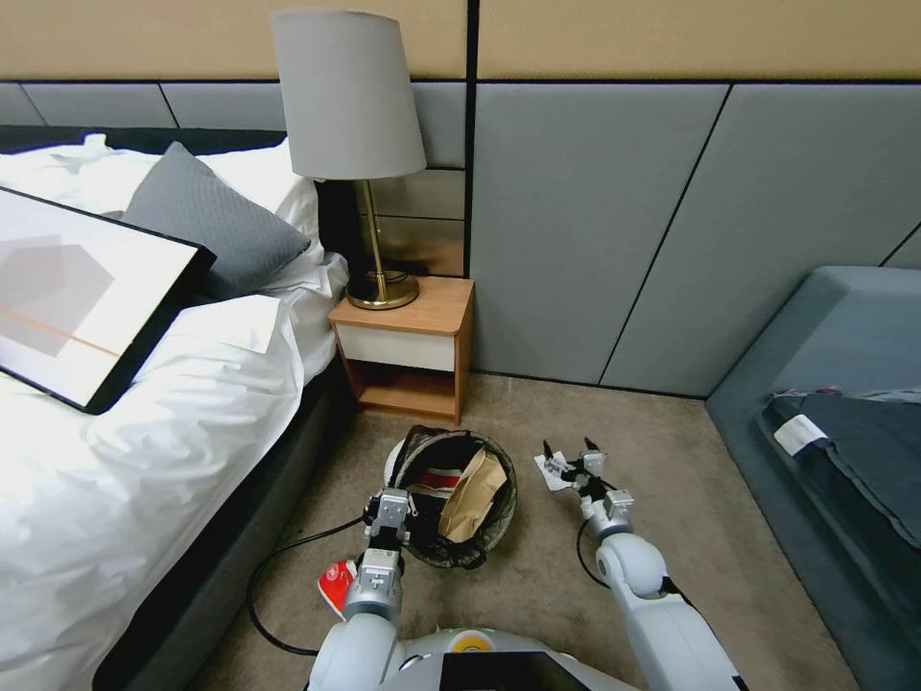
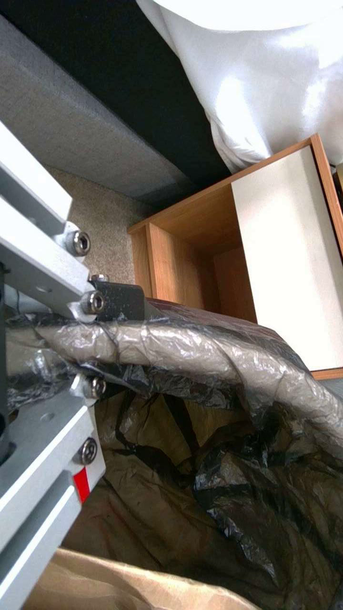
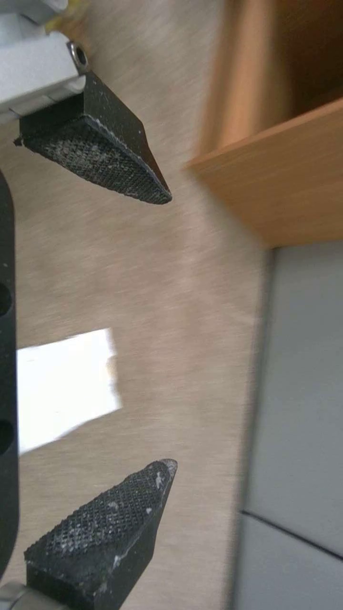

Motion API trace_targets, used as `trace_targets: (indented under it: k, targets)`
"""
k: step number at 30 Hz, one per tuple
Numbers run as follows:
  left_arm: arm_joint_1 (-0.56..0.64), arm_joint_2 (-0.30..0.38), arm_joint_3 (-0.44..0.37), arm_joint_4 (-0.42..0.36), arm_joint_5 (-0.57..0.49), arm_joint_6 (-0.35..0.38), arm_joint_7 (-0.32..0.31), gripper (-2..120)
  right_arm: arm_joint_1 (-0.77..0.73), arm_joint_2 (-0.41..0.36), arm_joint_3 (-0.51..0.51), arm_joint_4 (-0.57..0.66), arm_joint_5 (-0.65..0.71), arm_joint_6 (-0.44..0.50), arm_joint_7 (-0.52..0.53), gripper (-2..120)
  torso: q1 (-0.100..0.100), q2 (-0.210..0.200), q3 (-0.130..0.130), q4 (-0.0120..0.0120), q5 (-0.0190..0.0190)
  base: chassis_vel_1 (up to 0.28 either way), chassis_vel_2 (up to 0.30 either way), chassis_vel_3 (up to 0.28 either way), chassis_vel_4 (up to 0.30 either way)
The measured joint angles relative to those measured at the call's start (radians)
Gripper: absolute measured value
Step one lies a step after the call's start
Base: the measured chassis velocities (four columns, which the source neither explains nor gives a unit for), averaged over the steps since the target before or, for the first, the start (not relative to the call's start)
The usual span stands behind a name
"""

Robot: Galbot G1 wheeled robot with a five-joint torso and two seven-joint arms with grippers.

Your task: Pick up the trash bin, then pick up the garbage from the floor and place it into the trash bin.

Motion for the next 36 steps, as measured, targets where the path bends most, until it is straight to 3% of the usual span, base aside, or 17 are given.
trace_targets:
  k: [14, 36]
  targets:
    - [0.006, -0.003, 0.003, -0.006, 0.005, 0.0, -0.001, 0, 0.078, 0.02, 0.0, -0.183, -0.033, -0.01, -0.037, 100, 0.0, 0.0, 0.0, 0.0, 0.0, 0.0, 0.0, 0.0, 0.0]
    - [0.007, -0.004, 0.002, -0.002, 0.006, -0.002, -0.001, 0, 0.224, 0.06, 0.004, -0.424, -0.088, 0.054, -0.036, 100, 0.0, 0.0, 0.0, 0.0, 0.0001, 0.0, 0.0, 0.0, 0.0]
